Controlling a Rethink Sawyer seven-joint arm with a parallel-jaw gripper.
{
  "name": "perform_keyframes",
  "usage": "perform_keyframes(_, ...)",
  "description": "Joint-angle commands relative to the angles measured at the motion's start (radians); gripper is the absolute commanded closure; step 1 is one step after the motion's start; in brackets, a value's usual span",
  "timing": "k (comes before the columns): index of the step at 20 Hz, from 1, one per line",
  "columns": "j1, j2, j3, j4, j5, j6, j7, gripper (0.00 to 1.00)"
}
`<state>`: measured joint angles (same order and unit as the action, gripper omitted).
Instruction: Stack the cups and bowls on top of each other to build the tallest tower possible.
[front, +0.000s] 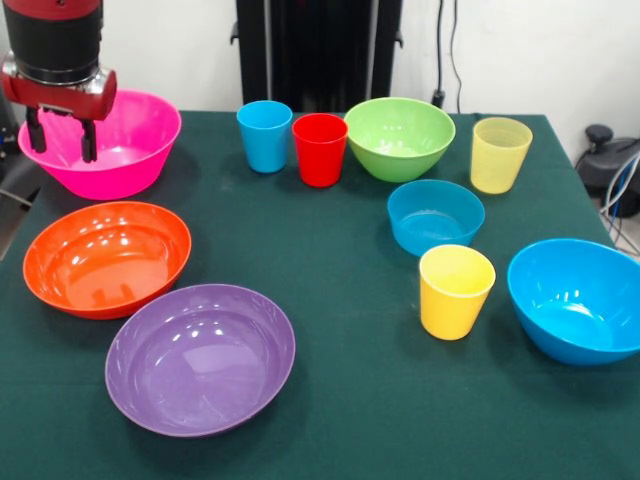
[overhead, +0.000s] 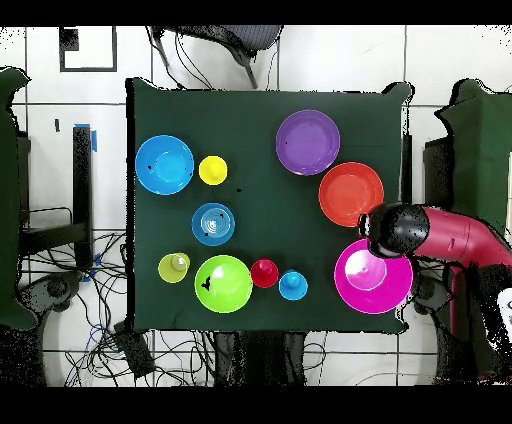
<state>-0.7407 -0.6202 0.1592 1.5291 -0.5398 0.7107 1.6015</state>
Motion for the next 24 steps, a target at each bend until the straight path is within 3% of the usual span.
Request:
perform_keyframes(1, 0.043, 0.034, 0.091, 0.025, -0.041, 0.086, -0.163, 0.0)
perform_keyframes(17, 0.081, 0.048, 0.076, 0.049, -0.035, 0.044, -0.094, 0.0)
perform_keyframes(24, 0.111, 0.052, 0.046, 0.082, -0.022, 0.011, -0.005, 0.0)
